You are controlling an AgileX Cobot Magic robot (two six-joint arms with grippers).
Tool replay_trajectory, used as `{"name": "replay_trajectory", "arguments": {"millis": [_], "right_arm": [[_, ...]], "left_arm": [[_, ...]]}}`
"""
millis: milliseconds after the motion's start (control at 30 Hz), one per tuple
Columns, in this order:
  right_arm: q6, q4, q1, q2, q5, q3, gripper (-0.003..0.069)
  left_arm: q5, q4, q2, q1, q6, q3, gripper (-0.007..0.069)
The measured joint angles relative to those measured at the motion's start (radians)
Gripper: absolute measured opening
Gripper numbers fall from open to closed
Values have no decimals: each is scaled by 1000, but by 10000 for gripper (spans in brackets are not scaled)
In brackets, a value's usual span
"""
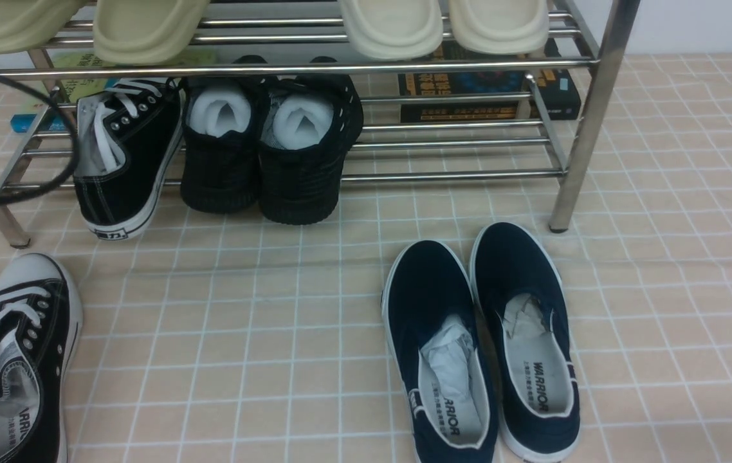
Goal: Take the shoes off the shelf from the light coffee tablecloth by hand.
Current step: 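Grasp the leftmost shoe on the bottom shelf of the shoe rack with the left gripper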
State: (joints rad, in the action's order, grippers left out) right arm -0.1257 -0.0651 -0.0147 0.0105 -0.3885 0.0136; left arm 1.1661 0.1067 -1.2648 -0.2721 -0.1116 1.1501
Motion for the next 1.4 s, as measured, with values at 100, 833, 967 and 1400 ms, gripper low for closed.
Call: {"name": "replay_trajectory", "arguments": {"millis": [100,833,967,1400], "right_arm": [[0,0,0,0,0,0,239],[0,0,0,0,0,0,239],[0,0,0,0,0,0,239],[0,0,0,0,0,0,239]], "left_arm": [[-9,74,-66,0,37,19,4],[-124,217,-354,0,42,328,361],[-157,271,-387,0,47,329,407],[-352,238,-503,91,101,344,428]]}}
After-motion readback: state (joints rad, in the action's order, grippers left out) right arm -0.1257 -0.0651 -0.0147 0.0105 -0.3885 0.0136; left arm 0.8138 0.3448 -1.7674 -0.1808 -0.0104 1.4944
